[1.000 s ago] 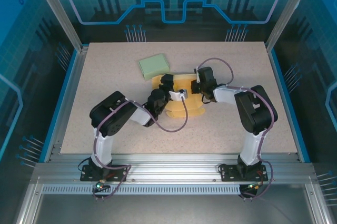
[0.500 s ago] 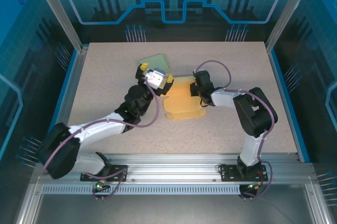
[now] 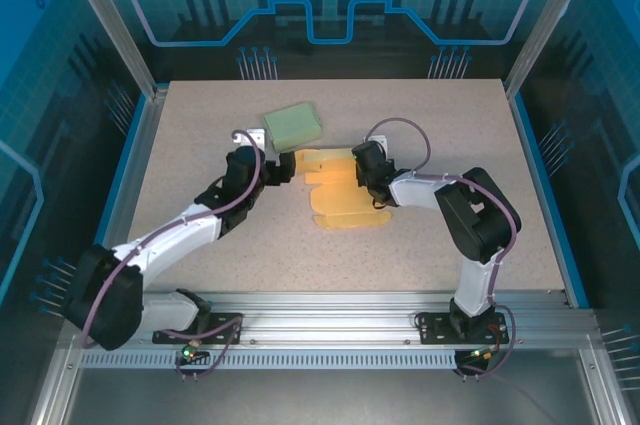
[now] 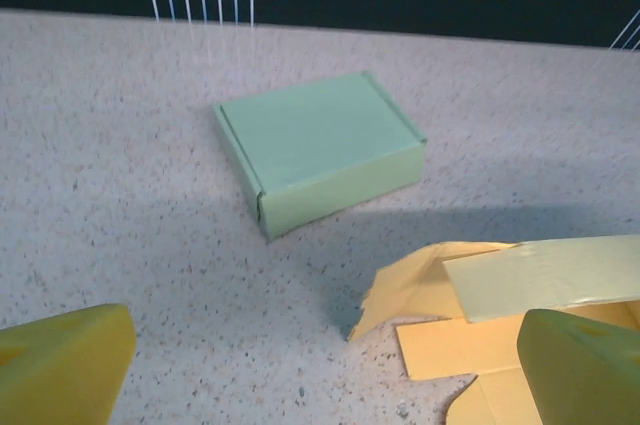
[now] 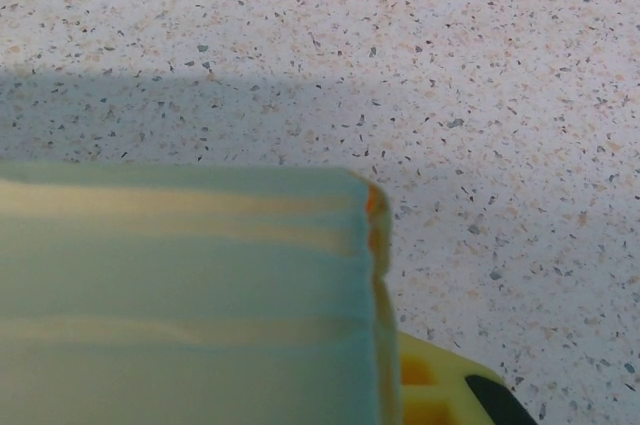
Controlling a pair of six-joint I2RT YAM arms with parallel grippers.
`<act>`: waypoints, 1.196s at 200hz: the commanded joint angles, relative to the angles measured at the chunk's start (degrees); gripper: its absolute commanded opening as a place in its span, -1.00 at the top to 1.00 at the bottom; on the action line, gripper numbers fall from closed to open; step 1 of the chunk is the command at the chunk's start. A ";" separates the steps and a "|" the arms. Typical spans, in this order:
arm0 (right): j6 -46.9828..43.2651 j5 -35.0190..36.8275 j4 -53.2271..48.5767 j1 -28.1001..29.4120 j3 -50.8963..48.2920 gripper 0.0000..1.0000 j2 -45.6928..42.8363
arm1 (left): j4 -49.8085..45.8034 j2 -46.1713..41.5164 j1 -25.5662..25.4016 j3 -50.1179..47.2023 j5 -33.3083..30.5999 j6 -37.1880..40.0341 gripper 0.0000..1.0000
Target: Fold the paper box
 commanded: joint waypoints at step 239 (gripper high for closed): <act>-4.96 -19.30 -9.47 -1.23 0.94 1.00 -0.95 | -7.06 27.70 -5.56 20.11 -5.56 1.96 -0.98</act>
